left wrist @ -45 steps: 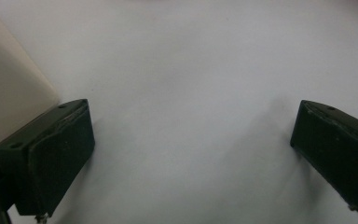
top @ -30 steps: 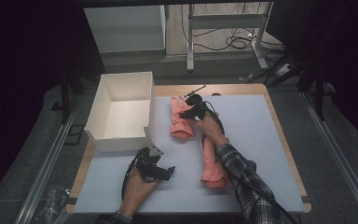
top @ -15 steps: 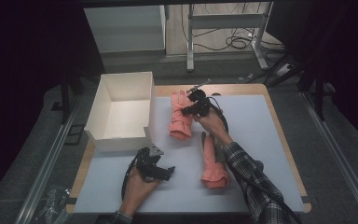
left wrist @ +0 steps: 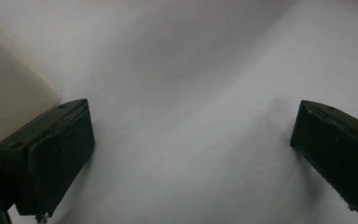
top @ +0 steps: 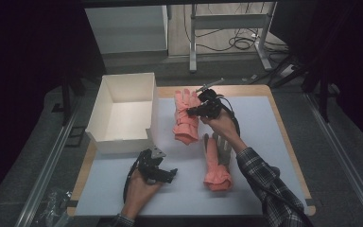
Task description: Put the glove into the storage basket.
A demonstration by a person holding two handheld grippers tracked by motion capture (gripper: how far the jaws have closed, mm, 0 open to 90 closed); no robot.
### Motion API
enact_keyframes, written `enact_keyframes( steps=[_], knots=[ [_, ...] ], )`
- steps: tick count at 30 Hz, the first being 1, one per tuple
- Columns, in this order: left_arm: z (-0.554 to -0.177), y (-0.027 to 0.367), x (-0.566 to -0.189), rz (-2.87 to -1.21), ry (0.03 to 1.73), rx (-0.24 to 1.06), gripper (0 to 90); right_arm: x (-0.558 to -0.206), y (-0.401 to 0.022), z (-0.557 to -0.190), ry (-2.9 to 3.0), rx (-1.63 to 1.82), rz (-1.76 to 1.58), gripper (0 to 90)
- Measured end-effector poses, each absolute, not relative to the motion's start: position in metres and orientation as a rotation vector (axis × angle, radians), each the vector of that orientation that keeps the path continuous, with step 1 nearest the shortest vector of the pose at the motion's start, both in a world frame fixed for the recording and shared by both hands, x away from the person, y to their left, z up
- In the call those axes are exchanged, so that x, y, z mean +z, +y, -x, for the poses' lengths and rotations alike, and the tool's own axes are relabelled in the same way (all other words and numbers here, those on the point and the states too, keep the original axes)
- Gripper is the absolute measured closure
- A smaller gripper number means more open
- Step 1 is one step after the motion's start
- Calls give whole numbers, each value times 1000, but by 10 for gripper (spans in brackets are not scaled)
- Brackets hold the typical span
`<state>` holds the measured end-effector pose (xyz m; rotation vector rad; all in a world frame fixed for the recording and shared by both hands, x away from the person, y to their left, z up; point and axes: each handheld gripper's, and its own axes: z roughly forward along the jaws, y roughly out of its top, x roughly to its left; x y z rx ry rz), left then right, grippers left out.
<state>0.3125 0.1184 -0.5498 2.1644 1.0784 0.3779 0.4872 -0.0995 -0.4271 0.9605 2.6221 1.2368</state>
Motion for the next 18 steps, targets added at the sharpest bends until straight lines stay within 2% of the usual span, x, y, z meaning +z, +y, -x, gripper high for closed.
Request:
enact_keyframes(
  steps=[18],
  knots=[
    [-312, 118, -550, -2163, 1080, 381, 0, -403, -149, -432, 2599, 1247, -1003, 850]
  ],
)
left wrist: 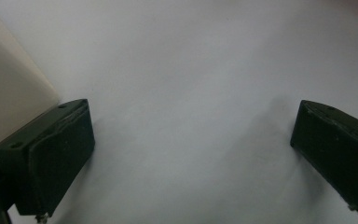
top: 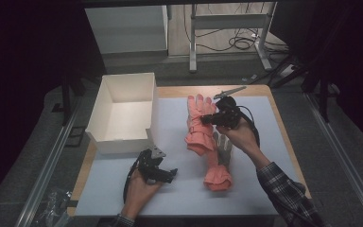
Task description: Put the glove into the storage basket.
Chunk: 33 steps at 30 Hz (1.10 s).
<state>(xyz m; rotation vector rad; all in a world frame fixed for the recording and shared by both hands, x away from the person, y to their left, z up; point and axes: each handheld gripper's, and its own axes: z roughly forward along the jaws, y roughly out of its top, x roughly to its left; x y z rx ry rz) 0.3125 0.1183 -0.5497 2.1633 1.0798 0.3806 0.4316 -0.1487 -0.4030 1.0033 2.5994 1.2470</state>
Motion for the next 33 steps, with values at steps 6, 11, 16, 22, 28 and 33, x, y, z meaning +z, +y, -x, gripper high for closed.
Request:
enact_keyframes(
  steps=[6, 11, 16, 22, 28, 33],
  knots=[
    [-313, 118, -550, -2163, 1080, 380, 0, -402, -168, -409, 2597, 1228, -1013, 850],
    [-313, 118, -550, -2164, 1079, 381, 0, -402, -183, -391, 2592, 1216, -1018, 850],
    [-312, 118, -550, -2162, 1080, 379, 0, -407, -196, -371, 2598, 1189, -1034, 849],
    [-313, 118, -550, -2164, 1080, 378, 0, -420, -205, -351, 2616, 1154, -1055, 848],
    [-312, 118, -550, -2162, 1080, 380, 0, -441, -207, -346, 2623, 1120, -1085, 839],
    [-312, 118, -550, -2159, 1083, 378, 0, -458, -201, -345, 2597, 1081, -1071, 795]
  ],
)
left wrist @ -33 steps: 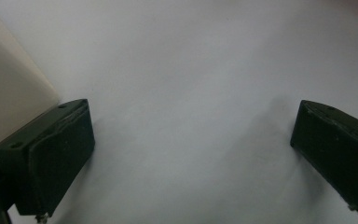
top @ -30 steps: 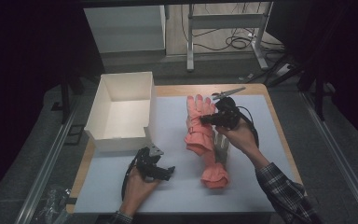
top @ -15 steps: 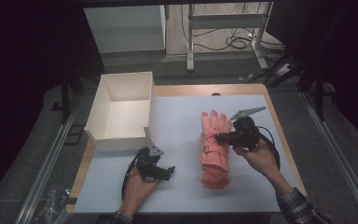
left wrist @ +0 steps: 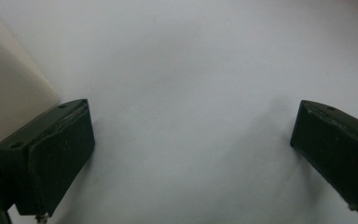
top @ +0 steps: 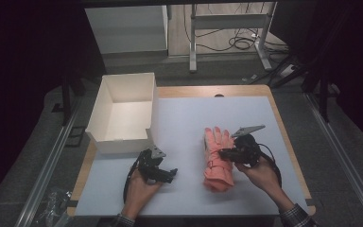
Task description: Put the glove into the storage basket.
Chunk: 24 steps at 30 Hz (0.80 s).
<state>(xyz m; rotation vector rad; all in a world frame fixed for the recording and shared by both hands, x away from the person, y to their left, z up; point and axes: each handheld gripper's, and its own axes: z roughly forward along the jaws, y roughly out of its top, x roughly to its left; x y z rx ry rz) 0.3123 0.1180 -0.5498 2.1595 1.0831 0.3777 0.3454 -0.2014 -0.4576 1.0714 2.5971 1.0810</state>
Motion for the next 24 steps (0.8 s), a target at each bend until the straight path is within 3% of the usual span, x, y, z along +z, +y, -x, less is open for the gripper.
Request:
enact_keyframes(
  steps=[12, 24],
  knots=[
    [-312, 118, -550, -2160, 1083, 378, 0, -471, -195, -341, 2571, 1055, -1020, 737],
    [-312, 118, -550, -2161, 1081, 380, 0, -447, -200, -338, 2525, 1075, -954, 600]
  ],
)
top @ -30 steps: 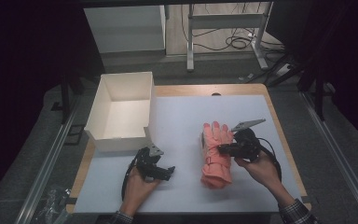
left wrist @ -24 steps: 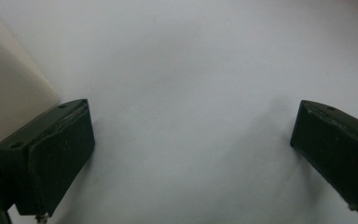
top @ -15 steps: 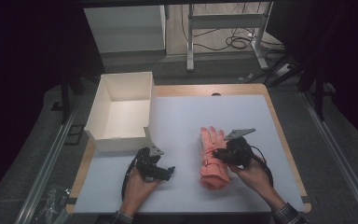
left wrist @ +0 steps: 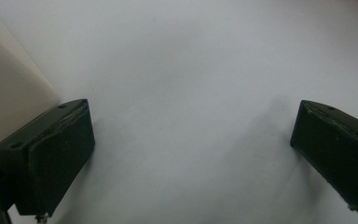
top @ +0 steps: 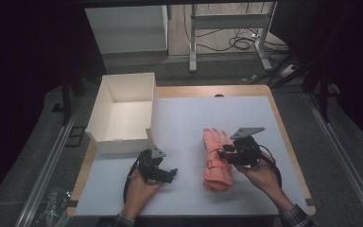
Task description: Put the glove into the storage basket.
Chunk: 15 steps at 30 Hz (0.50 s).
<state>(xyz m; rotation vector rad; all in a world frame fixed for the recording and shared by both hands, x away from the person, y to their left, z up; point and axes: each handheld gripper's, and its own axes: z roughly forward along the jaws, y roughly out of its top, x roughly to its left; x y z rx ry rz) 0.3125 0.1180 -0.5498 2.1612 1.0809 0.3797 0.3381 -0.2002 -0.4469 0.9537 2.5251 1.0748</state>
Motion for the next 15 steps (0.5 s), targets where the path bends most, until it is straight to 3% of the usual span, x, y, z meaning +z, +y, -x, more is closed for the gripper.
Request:
enact_keyframes(
  steps=[6, 15],
  knots=[
    [-312, 118, -550, -2162, 1081, 379, 0, -437, -218, -336, 2467, 1095, -940, 560],
    [-312, 118, -550, -2164, 1081, 378, 0, -456, -250, -332, 2432, 1113, -979, 555]
  ],
)
